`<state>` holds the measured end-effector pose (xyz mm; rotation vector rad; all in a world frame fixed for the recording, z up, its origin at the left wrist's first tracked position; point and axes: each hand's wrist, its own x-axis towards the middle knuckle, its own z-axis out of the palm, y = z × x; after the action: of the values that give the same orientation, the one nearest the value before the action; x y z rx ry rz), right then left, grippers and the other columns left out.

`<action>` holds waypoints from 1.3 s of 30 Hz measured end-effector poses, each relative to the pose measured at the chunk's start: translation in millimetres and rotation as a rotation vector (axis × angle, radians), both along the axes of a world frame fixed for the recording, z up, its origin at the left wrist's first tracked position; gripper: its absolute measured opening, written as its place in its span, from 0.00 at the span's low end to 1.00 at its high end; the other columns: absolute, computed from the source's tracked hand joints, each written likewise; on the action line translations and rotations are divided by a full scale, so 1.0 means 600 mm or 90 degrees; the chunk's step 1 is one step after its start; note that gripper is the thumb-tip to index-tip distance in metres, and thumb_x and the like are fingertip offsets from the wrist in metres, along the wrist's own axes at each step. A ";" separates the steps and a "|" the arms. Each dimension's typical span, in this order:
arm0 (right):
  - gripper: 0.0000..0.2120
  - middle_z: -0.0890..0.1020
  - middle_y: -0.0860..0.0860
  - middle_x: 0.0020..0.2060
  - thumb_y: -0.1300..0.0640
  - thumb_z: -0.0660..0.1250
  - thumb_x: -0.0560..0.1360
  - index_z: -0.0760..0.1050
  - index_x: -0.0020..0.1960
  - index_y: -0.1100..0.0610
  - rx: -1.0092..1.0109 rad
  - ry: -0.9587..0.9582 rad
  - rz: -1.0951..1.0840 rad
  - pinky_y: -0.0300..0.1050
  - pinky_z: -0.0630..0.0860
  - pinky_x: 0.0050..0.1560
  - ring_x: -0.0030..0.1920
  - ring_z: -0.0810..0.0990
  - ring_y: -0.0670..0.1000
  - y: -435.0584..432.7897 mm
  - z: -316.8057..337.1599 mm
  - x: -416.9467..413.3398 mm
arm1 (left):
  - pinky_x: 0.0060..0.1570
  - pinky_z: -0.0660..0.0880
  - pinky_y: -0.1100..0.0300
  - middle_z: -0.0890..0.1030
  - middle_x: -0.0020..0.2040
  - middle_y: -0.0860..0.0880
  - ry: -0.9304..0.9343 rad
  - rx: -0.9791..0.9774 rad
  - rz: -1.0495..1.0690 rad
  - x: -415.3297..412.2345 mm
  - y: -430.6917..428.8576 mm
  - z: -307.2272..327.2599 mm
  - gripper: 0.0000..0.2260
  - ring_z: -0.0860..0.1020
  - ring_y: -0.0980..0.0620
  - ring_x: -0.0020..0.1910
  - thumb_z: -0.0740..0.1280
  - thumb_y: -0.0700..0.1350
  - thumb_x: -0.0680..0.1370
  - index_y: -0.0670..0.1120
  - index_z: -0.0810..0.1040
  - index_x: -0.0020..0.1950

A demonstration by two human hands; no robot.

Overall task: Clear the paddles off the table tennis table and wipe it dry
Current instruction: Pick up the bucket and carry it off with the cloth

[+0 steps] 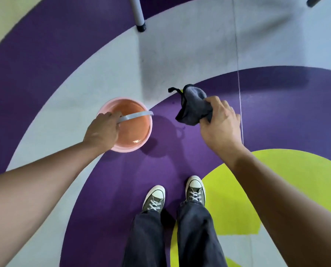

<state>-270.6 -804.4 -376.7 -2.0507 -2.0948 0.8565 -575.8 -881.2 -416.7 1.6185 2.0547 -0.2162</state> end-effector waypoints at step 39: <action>0.20 0.78 0.55 0.52 0.60 0.67 0.70 0.76 0.62 0.52 0.202 -0.082 -0.723 0.53 0.65 0.58 0.55 0.76 0.61 -0.419 0.765 0.838 | 0.51 0.78 0.49 0.85 0.45 0.48 -0.241 0.130 -0.521 0.980 0.023 0.896 0.07 0.81 0.42 0.50 0.73 0.48 0.73 0.51 0.84 0.50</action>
<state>232.4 -1055.5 82.3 -2.5484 -0.6928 0.1786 12.0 -867.1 120.7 2.3429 1.0830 0.0303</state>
